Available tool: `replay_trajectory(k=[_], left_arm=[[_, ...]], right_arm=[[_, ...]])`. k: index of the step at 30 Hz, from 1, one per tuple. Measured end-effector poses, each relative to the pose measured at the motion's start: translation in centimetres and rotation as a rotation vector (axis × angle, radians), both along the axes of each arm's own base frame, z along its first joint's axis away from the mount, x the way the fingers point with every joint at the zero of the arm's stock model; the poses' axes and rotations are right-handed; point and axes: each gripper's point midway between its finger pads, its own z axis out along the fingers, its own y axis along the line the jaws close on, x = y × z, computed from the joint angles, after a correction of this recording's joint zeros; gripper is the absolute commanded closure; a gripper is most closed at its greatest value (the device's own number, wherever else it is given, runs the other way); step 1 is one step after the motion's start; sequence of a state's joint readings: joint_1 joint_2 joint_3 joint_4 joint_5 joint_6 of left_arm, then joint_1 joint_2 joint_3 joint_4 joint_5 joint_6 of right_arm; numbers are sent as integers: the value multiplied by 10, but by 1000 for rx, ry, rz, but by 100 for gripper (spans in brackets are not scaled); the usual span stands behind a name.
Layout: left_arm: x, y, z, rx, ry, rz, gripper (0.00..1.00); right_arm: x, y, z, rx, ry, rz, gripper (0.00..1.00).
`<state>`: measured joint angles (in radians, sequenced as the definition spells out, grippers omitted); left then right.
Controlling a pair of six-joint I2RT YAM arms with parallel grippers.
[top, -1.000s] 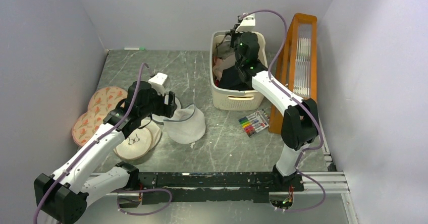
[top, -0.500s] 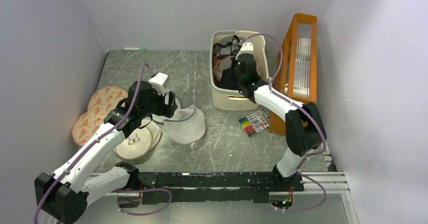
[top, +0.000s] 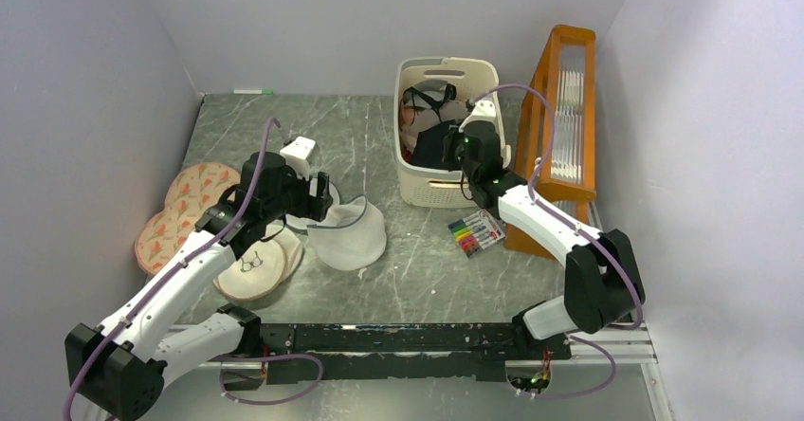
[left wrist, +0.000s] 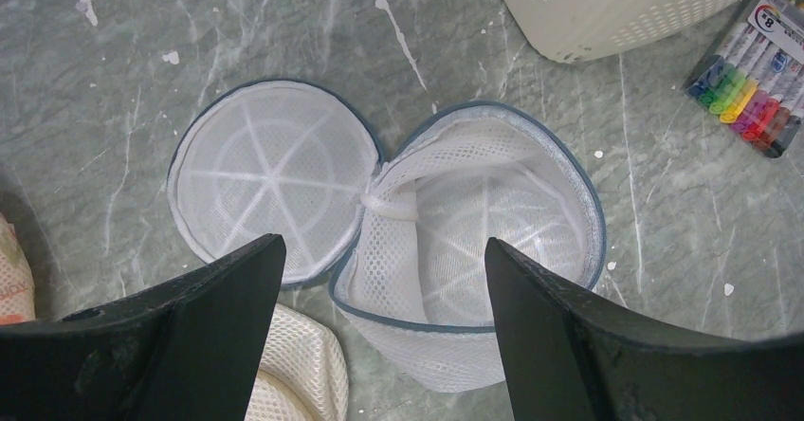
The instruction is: Unzip the laundry bag and remove the bra
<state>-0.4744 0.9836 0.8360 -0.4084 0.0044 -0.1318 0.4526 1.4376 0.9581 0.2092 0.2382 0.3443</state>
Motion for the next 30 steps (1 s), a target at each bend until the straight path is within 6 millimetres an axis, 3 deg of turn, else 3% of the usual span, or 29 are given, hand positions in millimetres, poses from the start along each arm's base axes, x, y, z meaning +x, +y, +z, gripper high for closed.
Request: replay_trajectory(k=[3, 6, 9, 15, 20, 25, 30], left_arm=[[0, 0, 0, 0, 0, 1, 11], [0, 1, 0, -1, 0, 6, 11], [1, 2, 0, 1, -1, 15, 10], [3, 6, 0, 13, -6, 38, 9], [9, 15, -8, 45, 7, 100, 2], [21, 34, -29, 101, 61, 214, 1], [36, 75, -55, 127, 144, 375, 0]], right_arm=[[-6, -3, -14, -22, 52, -4, 94], [-12, -6, -16, -30, 75, -6, 85], [-19, -8, -3, -19, 61, 0, 75], [-39, -15, 43, 27, -36, 17, 59], [-59, -25, 55, 17, -68, 28, 50], [-76, -35, 60, -17, -103, 39, 46], [-88, -45, 65, -52, -146, 42, 44]])
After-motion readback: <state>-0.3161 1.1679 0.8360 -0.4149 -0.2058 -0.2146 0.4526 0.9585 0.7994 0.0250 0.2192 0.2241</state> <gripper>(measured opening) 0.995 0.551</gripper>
